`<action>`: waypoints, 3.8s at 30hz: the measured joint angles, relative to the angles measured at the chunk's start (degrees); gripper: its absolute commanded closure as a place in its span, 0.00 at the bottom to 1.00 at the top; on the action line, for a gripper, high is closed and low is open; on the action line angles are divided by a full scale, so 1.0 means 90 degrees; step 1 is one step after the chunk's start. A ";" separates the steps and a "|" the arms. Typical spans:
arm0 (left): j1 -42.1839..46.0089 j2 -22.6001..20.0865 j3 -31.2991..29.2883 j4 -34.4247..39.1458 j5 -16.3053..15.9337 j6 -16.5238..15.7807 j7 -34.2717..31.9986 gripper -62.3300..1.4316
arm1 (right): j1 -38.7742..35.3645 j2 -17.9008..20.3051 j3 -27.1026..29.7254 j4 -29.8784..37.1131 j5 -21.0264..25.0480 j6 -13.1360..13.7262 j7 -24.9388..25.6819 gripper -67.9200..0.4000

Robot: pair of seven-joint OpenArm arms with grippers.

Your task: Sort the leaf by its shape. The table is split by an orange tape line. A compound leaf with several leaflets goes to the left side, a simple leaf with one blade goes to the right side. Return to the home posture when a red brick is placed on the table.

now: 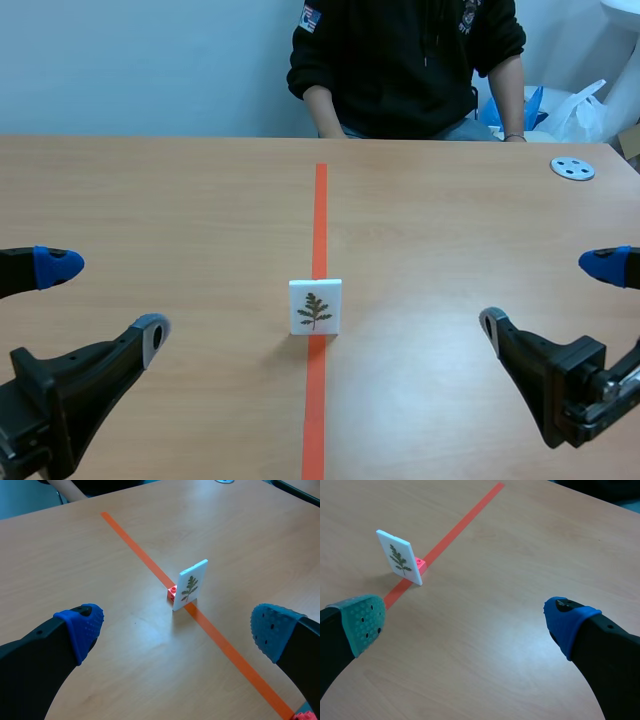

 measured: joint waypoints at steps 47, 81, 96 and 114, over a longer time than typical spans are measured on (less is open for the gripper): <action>-0.0141 0.0000 0.0000 0.0000 0.0005 -0.0002 0.0002 0.00 | 0.3160 0.0187 -0.2266 -0.2820 -0.0692 0.0981 0.0593 0.00; -0.0141 0.0000 0.0000 0.0000 0.0002 0.0000 0.0002 0.00 | 0.5819 -0.1817 -0.5270 -0.6343 -0.2465 -0.0389 0.1520 0.47; -0.0141 0.0000 0.0000 0.0000 0.0002 0.0000 0.0002 0.00 | 0.5819 -0.1729 -0.5263 -0.6343 -0.2465 -0.0393 0.1702 0.97; -0.0141 0.0000 0.0000 0.0000 0.0002 0.0000 0.0000 0.00 | 0.4799 -0.0855 -0.3495 -0.3606 -0.1411 -0.0194 0.1081 0.97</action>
